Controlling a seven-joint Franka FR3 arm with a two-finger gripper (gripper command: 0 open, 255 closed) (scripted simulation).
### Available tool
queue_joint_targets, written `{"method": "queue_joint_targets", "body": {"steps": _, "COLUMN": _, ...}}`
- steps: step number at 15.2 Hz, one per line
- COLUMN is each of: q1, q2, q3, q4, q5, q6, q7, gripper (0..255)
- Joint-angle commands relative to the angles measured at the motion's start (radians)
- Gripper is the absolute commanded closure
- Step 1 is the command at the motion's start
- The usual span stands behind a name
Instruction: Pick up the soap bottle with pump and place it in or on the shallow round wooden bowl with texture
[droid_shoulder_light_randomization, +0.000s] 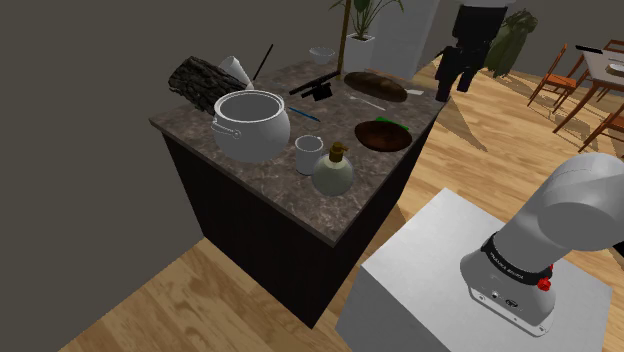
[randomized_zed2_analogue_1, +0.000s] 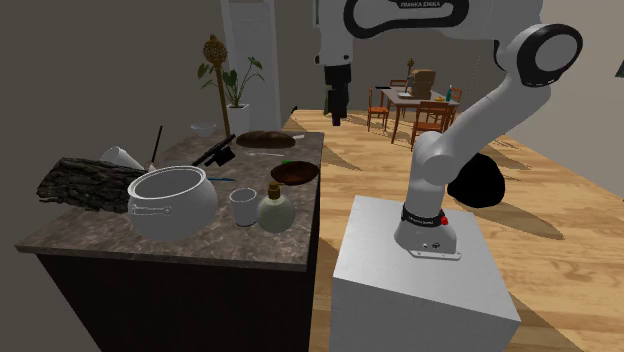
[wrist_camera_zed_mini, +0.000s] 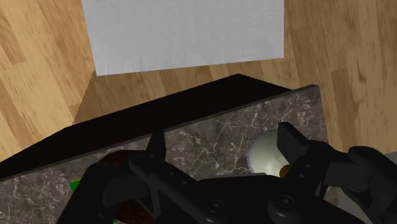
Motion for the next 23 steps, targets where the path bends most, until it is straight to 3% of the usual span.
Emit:
{"method": "queue_joint_targets", "body": {"steps": 1, "q1": 0.0, "q2": 0.0, "q3": 0.0, "q4": 0.0, "q5": 0.0, "q6": 0.0, "q7": 0.0, "gripper": 0}}
{"method": "queue_joint_targets", "body": {"steps": 12, "q1": 0.049, "q2": 0.314, "q3": 0.124, "q4": 0.016, "q5": 0.048, "q6": 0.29, "q7": 0.087, "gripper": 0}}
{"method": "queue_joint_targets", "body": {"steps": 21, "q1": 0.08, "q2": 0.632, "q3": 0.21, "q4": 0.143, "q5": 0.016, "q6": 0.47, "q7": 0.174, "gripper": 0}}
{"method": "queue_joint_targets", "body": {"steps": 23, "q1": 0.082, "q2": 0.651, "q3": 0.214, "q4": 0.142, "q5": 0.012, "q6": 0.491, "q7": 0.179, "gripper": 0}}
